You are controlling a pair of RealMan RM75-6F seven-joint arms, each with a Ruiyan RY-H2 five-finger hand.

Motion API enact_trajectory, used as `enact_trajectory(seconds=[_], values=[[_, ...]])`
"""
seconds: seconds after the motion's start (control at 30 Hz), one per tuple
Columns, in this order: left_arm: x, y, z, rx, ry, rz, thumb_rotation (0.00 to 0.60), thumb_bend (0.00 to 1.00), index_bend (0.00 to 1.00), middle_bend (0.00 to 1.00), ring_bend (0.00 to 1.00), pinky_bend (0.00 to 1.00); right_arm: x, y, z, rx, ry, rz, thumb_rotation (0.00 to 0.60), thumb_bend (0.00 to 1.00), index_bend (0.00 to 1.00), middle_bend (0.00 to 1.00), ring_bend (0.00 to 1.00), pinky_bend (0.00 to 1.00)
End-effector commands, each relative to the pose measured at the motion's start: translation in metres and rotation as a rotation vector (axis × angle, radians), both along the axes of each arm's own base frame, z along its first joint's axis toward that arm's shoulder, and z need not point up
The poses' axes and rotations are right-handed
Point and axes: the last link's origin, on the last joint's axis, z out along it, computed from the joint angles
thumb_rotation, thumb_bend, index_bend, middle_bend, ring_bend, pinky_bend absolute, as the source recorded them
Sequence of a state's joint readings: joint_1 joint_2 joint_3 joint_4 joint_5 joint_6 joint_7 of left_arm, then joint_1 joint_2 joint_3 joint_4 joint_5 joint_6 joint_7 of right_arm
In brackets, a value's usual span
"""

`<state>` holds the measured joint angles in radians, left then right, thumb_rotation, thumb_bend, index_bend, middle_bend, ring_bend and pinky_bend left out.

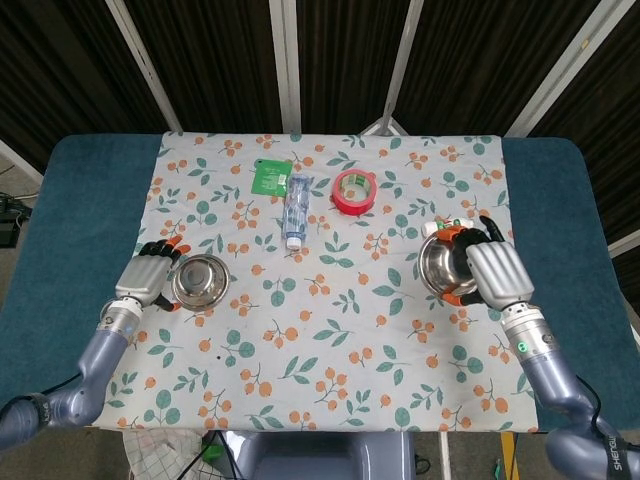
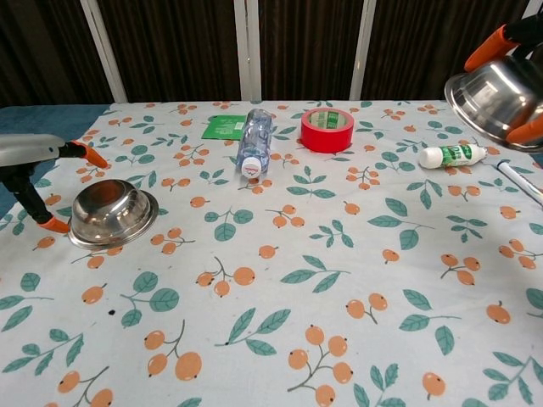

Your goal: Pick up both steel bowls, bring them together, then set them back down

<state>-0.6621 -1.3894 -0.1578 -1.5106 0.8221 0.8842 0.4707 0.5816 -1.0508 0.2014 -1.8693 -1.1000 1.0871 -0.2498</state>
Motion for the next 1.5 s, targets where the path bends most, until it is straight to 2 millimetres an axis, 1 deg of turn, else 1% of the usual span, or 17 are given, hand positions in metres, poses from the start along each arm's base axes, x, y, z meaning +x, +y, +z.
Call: enact_trajectory(seconds=[0.03, 0.27, 0.47, 0.57, 0.77, 0.9, 0.97, 1.07, 1.13, 1.2, 1.33, 1.37, 1.5], values=[[0.004, 0.001, -0.01, -0.006, -0.038, -0.012, 0.6, 0.0, 0.15, 0.0, 0.0, 0.01, -0.001, -0.001, 0.0, -0.013, 0.027, 0.005, 0.6, 0.0, 0.39, 0.33, 0.38, 0.0], [0.01, 0.004, -0.027, -0.014, -0.083, -0.048, 0.6, 0.0, 0.15, 0.0, 0.0, 0.02, -0.004, -0.003, 0.0, -0.02, 0.03, -0.007, 0.6, 0.0, 0.39, 0.33, 0.38, 0.0], [0.017, 0.005, -0.039, -0.03, -0.072, -0.073, 0.6, 0.0, 0.15, 0.0, 0.0, 0.07, -0.007, -0.005, 0.001, -0.027, 0.032, -0.016, 0.6, 0.0, 0.39, 0.33, 0.38, 0.0], [0.019, 0.004, -0.043, -0.033, -0.059, -0.083, 0.6, 0.0, 0.17, 0.02, 0.01, 0.12, -0.008, -0.006, 0.003, -0.031, 0.033, -0.019, 0.6, 0.0, 0.39, 0.33, 0.38, 0.0], [0.02, 0.004, -0.046, -0.032, -0.045, -0.093, 0.6, 0.0, 0.23, 0.1, 0.06, 0.19, -0.01, -0.007, 0.005, -0.04, 0.029, -0.026, 0.6, 0.0, 0.39, 0.33, 0.38, 0.0], [0.021, 0.004, -0.048, -0.021, -0.046, -0.102, 0.6, 0.0, 0.24, 0.19, 0.13, 0.25, -0.011, -0.007, 0.006, -0.046, 0.029, -0.026, 0.6, 0.0, 0.39, 0.33, 0.38, 0.0], [0.022, 0.005, -0.048, -0.016, -0.035, -0.11, 0.6, 0.0, 0.25, 0.21, 0.15, 0.26, -0.011, -0.007, 0.007, -0.049, 0.029, -0.026, 0.6, 0.0, 0.39, 0.33, 0.38, 0.0], [0.024, 0.005, -0.047, -0.003, -0.036, -0.125, 0.6, 0.0, 0.29, 0.24, 0.15, 0.26, -0.012, -0.008, 0.009, -0.052, 0.029, -0.029, 0.6, 0.0, 0.39, 0.33, 0.38, 0.0], [0.027, 0.005, -0.044, 0.01, -0.055, -0.131, 0.6, 0.0, 0.33, 0.26, 0.16, 0.27, -0.011, -0.008, 0.01, -0.055, 0.026, -0.029, 0.6, 0.0, 0.39, 0.33, 0.38, 0.0], [0.03, 0.005, -0.037, 0.027, -0.069, -0.143, 0.6, 0.0, 0.34, 0.27, 0.16, 0.27, -0.01, -0.008, 0.012, -0.059, 0.02, -0.025, 0.6, 0.0, 0.39, 0.33, 0.38, 0.0], [0.04, 0.003, -0.015, 0.073, -0.156, -0.164, 0.6, 0.0, 0.34, 0.26, 0.16, 0.27, -0.005, -0.007, 0.017, -0.066, -0.015, -0.014, 0.6, 0.0, 0.39, 0.33, 0.38, 0.0], [0.044, 0.001, -0.008, 0.08, -0.204, -0.161, 0.6, 0.0, 0.34, 0.25, 0.16, 0.27, -0.003, -0.007, 0.018, -0.064, -0.038, -0.014, 0.6, 0.0, 0.39, 0.33, 0.38, 0.0], [0.055, -0.005, 0.021, 0.121, -0.385, -0.18, 0.6, 0.0, 0.33, 0.23, 0.16, 0.27, 0.006, -0.007, 0.021, -0.029, -0.197, -0.018, 0.6, 0.0, 0.4, 0.33, 0.38, 0.0]])
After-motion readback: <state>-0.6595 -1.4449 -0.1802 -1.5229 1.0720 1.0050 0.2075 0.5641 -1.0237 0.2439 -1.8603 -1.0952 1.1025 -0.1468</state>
